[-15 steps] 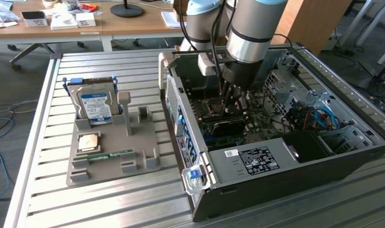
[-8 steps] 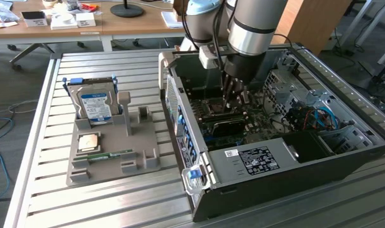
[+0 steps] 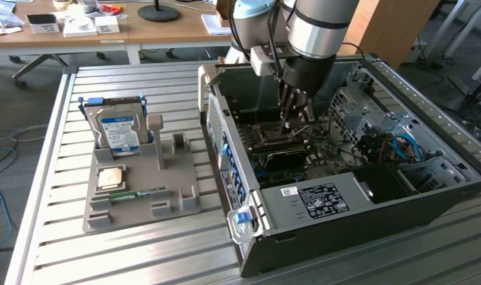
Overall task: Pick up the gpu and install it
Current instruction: 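Press down on the gpu until it lock into place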
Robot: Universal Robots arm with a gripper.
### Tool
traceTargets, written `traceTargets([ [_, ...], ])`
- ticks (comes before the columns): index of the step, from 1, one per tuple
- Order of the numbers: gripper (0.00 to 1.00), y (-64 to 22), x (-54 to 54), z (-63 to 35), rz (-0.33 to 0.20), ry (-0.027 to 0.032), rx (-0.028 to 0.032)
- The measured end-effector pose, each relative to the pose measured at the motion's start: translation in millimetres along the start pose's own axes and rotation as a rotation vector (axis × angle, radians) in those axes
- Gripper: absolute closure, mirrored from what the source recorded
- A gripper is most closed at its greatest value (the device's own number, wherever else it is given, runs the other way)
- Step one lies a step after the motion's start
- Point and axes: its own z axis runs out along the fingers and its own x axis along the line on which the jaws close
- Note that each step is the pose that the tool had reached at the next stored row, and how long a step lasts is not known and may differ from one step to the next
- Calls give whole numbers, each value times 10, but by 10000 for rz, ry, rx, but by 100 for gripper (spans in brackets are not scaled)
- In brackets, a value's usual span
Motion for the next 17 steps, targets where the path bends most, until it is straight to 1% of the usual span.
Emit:
traceTargets([
  [9, 89, -2, -9, -186, 4, 5, 20],
  [11, 89, -2, -10, -207, 6, 7, 21],
  [17, 89, -2, -10, -208, 8, 8, 22],
])
